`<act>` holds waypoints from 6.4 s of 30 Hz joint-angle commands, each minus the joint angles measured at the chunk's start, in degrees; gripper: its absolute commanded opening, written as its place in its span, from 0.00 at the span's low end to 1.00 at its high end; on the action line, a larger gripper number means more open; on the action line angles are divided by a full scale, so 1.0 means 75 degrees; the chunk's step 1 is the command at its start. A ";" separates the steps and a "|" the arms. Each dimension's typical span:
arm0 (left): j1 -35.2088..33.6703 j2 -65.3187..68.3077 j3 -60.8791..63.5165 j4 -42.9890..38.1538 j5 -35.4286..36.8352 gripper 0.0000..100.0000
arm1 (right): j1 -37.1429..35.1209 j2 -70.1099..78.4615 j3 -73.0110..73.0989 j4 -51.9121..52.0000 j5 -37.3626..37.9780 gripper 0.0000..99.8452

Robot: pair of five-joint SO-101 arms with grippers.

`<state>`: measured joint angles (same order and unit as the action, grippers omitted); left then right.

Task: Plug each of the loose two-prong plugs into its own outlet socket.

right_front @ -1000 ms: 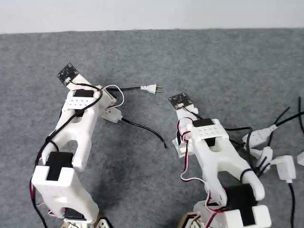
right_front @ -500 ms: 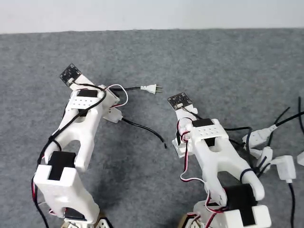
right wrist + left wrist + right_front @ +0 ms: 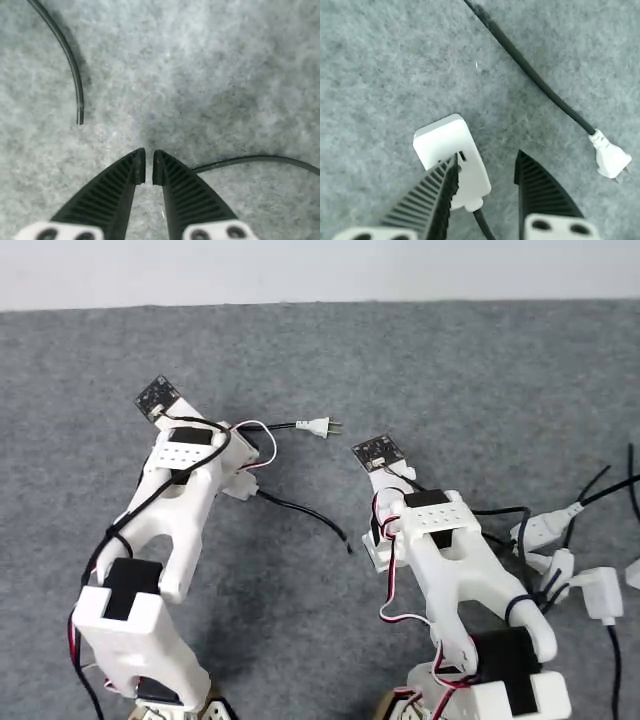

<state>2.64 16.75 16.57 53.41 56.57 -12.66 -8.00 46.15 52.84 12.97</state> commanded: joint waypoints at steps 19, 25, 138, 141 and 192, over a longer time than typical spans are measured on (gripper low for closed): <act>-0.0422 0.0117 0.0264 0.0938 -0.0703 0.18 | -0.0041 -0.0018 -0.0434 0.0088 0.0070 0.03; -0.0563 0.0047 0.0358 0.1078 -0.0809 0.18 | -0.0041 -0.0006 -0.0434 0.0088 0.0070 0.03; -0.1899 -0.6845 0.6441 -0.1043 -0.5298 0.26 | 0.0076 0.3616 -0.7853 0.0651 0.6576 0.03; -0.1899 -0.6845 0.6511 -0.1137 -0.5298 0.26 | -0.0147 0.5023 -0.9471 0.0791 0.6834 0.03; -0.1922 -0.6845 0.6605 -0.1313 -0.5708 0.26 | -0.0627 1.1141 -1.7747 0.6699 0.8275 0.01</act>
<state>-11.60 -33.10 66.51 44.97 14.29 -17.67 78.24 -86.86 100.13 76.79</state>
